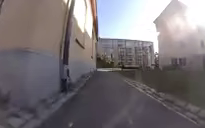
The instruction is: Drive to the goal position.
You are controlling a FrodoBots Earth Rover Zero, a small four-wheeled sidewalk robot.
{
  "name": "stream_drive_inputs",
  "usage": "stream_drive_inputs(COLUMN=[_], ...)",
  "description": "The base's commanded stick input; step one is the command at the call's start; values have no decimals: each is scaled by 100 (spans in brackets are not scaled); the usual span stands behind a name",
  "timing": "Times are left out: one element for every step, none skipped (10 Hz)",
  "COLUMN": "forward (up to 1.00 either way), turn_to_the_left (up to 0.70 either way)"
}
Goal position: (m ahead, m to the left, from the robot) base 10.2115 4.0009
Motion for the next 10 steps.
stream_drive_inputs(forward=[60,60,60,60,60,60,60,60,60,60], turn_to_the_left=[0,0,0,0,0,0,0,0,0,0])
